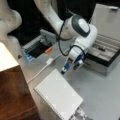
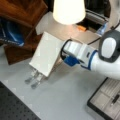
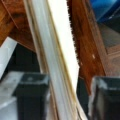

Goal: Open the box. Pick up the pen. Place the pen in the box. Pick up the book. Place the book on the shelf.

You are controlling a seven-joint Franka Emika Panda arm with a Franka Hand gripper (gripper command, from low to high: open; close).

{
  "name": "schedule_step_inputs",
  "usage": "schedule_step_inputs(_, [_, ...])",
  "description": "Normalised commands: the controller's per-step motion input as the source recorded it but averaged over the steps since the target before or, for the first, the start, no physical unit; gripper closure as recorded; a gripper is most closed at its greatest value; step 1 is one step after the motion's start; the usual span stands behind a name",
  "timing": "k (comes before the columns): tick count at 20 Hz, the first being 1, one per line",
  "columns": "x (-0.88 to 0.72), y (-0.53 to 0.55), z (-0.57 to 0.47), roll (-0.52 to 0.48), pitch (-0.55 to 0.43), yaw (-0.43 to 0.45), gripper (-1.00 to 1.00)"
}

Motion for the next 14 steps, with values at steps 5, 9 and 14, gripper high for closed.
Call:
schedule_step_inputs(5, [-0.05, -0.01, -0.18, -0.226, -0.154, 0.062, -1.00])
schedule_step_inputs(9, [-0.02, -0.03, -0.17, -0.220, -0.156, 0.069, -1.00])
schedule_step_inputs(14, [0.03, -0.08, -0.19, -0.230, -0.164, 0.084, -1.00])
